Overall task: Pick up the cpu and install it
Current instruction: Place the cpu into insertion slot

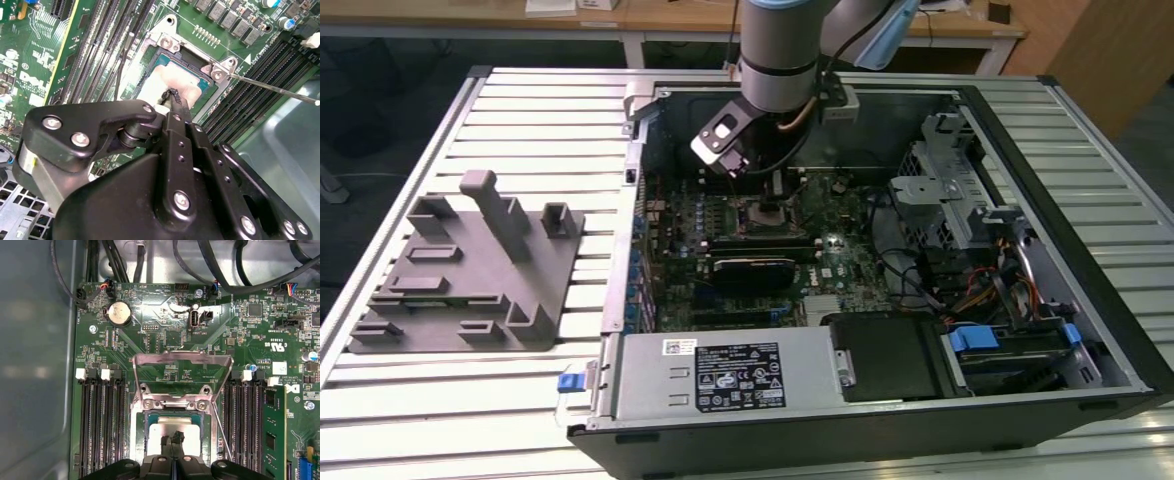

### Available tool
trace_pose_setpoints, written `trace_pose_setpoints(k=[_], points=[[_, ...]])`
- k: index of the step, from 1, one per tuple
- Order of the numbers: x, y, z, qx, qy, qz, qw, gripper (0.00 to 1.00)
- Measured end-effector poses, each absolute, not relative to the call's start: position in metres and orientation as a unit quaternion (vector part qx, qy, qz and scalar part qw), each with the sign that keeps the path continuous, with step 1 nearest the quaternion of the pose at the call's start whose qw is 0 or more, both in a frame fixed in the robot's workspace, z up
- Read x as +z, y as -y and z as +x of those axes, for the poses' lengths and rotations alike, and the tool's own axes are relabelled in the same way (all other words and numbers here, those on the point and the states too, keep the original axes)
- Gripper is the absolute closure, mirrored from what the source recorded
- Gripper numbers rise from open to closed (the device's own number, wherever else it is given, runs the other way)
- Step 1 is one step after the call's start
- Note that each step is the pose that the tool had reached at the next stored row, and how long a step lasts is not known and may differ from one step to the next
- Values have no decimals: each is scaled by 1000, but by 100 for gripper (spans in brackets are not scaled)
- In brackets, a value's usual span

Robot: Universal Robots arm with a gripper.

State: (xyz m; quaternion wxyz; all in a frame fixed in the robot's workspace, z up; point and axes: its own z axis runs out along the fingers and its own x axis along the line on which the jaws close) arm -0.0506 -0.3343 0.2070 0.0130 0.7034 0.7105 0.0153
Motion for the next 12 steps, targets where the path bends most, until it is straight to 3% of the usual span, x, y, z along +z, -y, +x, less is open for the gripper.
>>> trace_pose_setpoints(k=[12], points=[[200, 334, -52, 15, -710, 703, 13, 89]])
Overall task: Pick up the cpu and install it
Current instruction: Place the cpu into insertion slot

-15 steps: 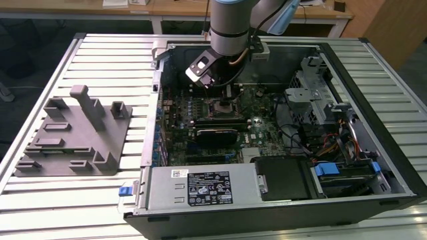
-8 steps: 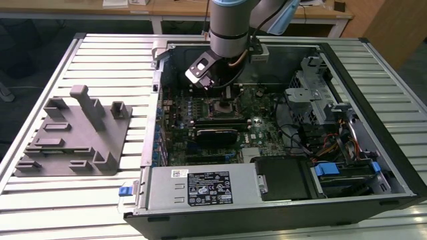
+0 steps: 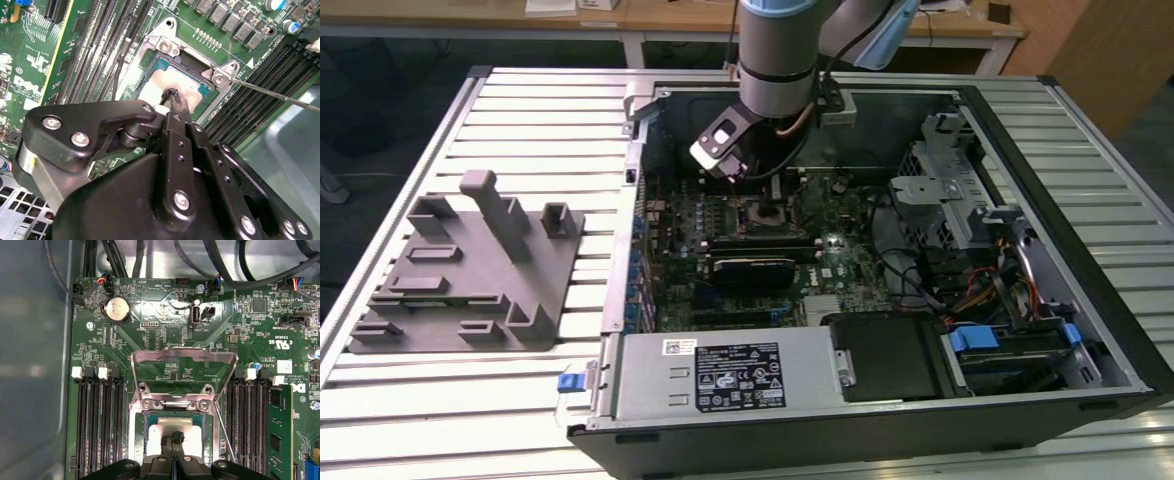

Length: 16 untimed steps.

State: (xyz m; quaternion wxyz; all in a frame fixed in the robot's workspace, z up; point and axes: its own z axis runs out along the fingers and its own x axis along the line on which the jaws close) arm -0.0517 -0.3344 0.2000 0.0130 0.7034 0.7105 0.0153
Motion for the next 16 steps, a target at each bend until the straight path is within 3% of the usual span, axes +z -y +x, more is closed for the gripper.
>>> trace_pose_setpoints(k=[16], points=[[198, 334, -52, 15, -710, 703, 13, 89]])
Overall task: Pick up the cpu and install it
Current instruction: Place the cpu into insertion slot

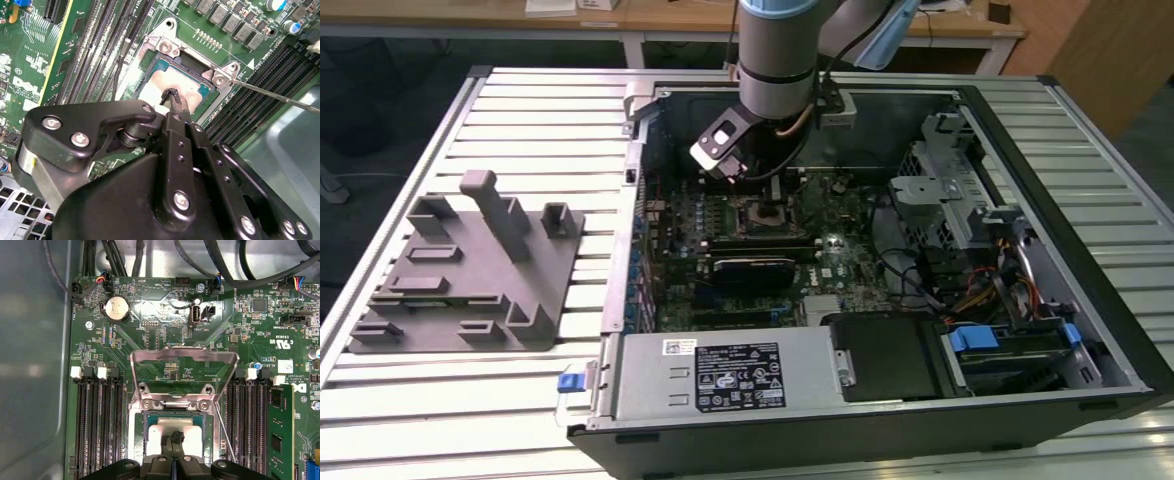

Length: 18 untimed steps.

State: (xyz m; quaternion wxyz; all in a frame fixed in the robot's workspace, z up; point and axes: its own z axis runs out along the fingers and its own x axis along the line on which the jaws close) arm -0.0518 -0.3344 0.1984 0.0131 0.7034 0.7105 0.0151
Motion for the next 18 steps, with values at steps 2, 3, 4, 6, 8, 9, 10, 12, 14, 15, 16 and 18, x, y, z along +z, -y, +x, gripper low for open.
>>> trace_pose_setpoints(k=[2, 3, 4, 6, 8, 9, 10, 12, 14, 15, 16, 18], points=[[198, 334, -52, 15, -710, 703, 13, 89], [198, 334, -52, 15, -710, 703, 13, 89], [198, 334, -52, 15, -710, 703, 13, 89], [201, 334, -52, 16, -710, 703, 13, 89], [206, 334, -52, 15, -710, 703, 13, 89], [209, 334, -52, 15, -710, 703, 13, 89], [212, 334, -52, 15, -710, 703, 13, 89], [219, 334, -52, 16, -710, 703, 13, 89], [226, 334, -52, 16, -710, 703, 13, 89], [229, 334, -52, 15, -710, 703, 13, 89], [232, 334, -52, 16, -710, 703, 13, 89], [238, 334, -52, 16, -710, 703, 13, 89]])
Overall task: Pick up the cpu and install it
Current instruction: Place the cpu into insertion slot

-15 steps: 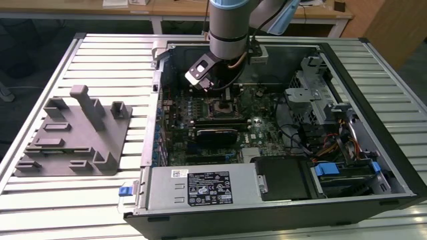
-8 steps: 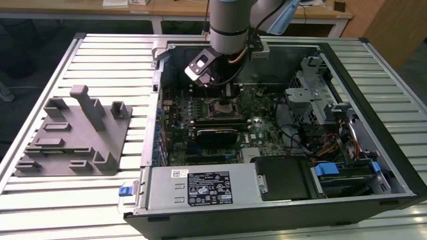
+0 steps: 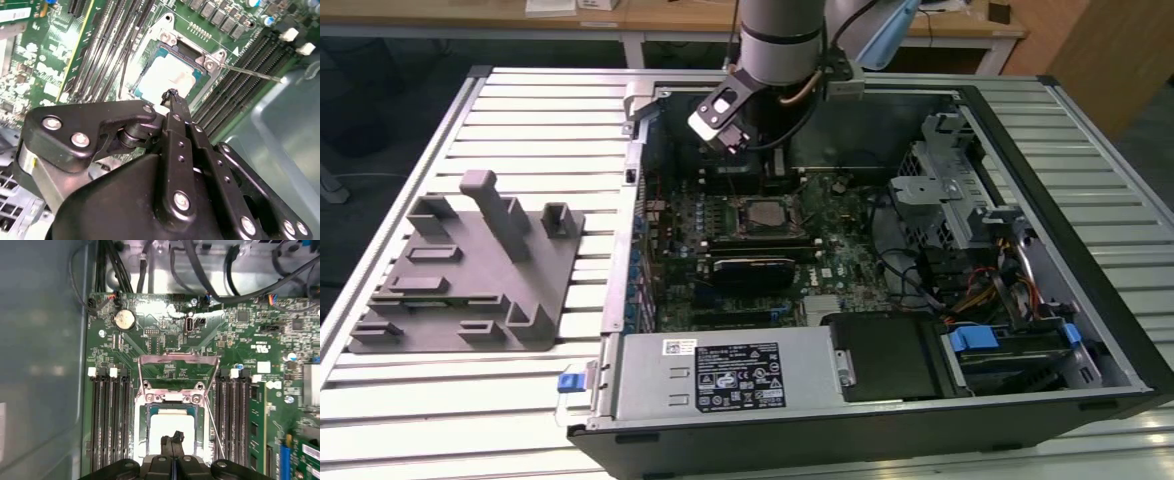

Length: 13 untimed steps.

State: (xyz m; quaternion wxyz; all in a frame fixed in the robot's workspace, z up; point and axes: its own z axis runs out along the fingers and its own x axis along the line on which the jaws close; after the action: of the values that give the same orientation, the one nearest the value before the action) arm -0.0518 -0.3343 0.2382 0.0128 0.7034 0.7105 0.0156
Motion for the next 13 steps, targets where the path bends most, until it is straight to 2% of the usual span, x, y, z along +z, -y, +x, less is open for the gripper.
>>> trace_pose_setpoints(k=[13], points=[[242, 335, -49, 15, -705, 709, 13, 89]])
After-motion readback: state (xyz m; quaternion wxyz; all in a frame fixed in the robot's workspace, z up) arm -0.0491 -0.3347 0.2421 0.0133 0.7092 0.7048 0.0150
